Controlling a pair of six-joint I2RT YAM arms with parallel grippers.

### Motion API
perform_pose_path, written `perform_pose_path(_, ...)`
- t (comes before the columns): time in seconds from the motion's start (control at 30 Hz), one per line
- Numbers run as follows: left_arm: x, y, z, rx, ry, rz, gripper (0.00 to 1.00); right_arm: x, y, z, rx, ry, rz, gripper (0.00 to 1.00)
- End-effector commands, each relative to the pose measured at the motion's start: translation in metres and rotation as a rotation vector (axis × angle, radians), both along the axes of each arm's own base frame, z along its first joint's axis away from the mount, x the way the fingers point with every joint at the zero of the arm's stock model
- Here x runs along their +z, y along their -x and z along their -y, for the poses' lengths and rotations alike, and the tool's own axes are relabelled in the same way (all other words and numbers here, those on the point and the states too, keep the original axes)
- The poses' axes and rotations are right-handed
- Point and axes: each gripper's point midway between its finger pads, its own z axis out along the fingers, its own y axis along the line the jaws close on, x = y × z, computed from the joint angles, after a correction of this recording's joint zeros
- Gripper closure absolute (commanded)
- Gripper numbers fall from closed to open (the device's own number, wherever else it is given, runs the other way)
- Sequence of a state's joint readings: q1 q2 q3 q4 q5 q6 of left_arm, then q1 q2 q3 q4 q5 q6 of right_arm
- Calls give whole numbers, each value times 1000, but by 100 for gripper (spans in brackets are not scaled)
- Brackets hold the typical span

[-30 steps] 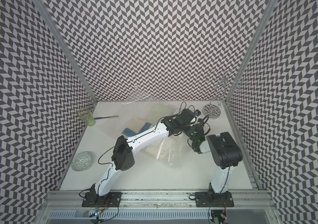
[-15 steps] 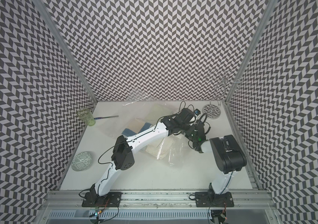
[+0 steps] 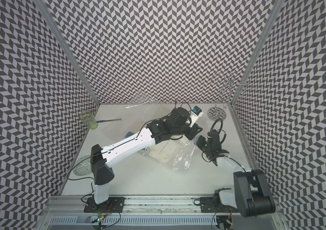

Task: Place the folded towel into the vacuum bag
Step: Place the towel in the vacuum bag, then adjust the vacuum bag at the center of the board.

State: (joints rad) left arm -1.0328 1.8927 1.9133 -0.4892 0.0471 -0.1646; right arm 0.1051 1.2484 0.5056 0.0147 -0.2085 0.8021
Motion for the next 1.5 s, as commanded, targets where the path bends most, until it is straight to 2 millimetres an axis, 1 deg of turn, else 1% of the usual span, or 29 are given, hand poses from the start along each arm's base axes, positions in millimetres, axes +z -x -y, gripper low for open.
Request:
perform_pose_path(0.0, -16, -1, -15, 61, 23, -50, 63, -1, 23, 25, -95, 72, -64, 34)
perform_pose_path(0.1, -33, 6, -31, 93, 48, -103, 64, 36, 17, 45, -142, 185, 15, 34)
perform_pose_path(0.17, -50, 13, -40, 110, 64, -150, 64, 66, 13, 58, -175, 255, 71, 34)
perform_pose_path(0.2, -57, 16, -42, 109, 71, -171, 64, 80, 10, 59, -166, 280, 107, 34)
perform_pose_path(0.23, -69, 20, -45, 111, 68, -195, 64, 96, 7, 60, -155, 305, 152, 35)
perform_pose_path(0.27, -78, 24, -47, 120, 69, -223, 63, 109, 3, 59, -145, 315, 186, 35)
perform_pose_path(0.33, -95, 30, -52, 125, 63, -257, 64, 131, -5, 49, -85, 335, 251, 37)
perform_pose_path(0.37, -101, 33, -54, 128, 57, -267, 64, 136, -9, 44, -60, 349, 265, 37)
perform_pose_path(0.4, -107, 34, -57, 135, 53, -277, 64, 139, -15, 34, -19, 367, 276, 37)
perform_pose_path(0.43, -112, 35, -60, 139, 49, -283, 64, 138, -21, 22, 23, 384, 275, 38)
perform_pose_path(0.47, -116, 35, -62, 147, 45, -285, 63, 135, -26, 11, 63, 395, 267, 38)
perform_pose_path(0.53, -126, 37, -67, 157, 30, -294, 64, 120, -37, -18, 176, 407, 236, 39)
perform_pose_path(0.6, -133, 37, -70, 170, 20, -299, 64, 100, -49, -40, 262, 407, 181, 40)
perform_pose_path(0.63, -135, 38, -71, 172, 23, -303, 64, 90, -55, -48, 290, 405, 147, 41)
perform_pose_path(0.73, -143, 39, -71, 178, 29, -317, 64, 67, -71, -60, 310, 386, 105, 42)
perform_pose_path(0.77, -145, 39, -71, 179, 32, -322, 64, 63, -76, -61, 302, 383, 107, 42)
perform_pose_path(0.83, -153, 41, -70, 179, 35, -335, 64, 49, -85, -59, 276, 389, 86, 42)
perform_pose_path(0.87, -157, 41, -69, 177, 37, -341, 64, 41, -88, -57, 272, 397, 68, 42)
perform_pose_path(0.93, -167, 42, -68, 171, 33, -360, 64, 18, -91, -53, 271, 412, 11, 42)
perform_pose_path(1.03, -183, 44, -68, 170, 34, -403, 63, -18, -84, -53, 300, 416, -81, 42)
perform_pose_path(1.17, -206, 44, -81, 211, 66, -481, 63, -50, -65, -49, 298, 402, -138, 42)
perform_pose_path(1.23, -220, 43, -93, 247, 65, -524, 63, -63, -55, -48, 302, 387, -162, 42)
perform_pose_path(1.3, -230, 37, -108, 300, 65, -560, 62, -74, -45, -48, 314, 378, -193, 43)
perform_pose_path(1.4, -240, 28, -134, 385, 86, -612, 62, -87, -29, -51, 341, 363, -232, 43)
perform_pose_path(1.47, -244, 23, -150, 429, 109, -641, 61, -91, -17, -53, 367, 346, -252, 43)
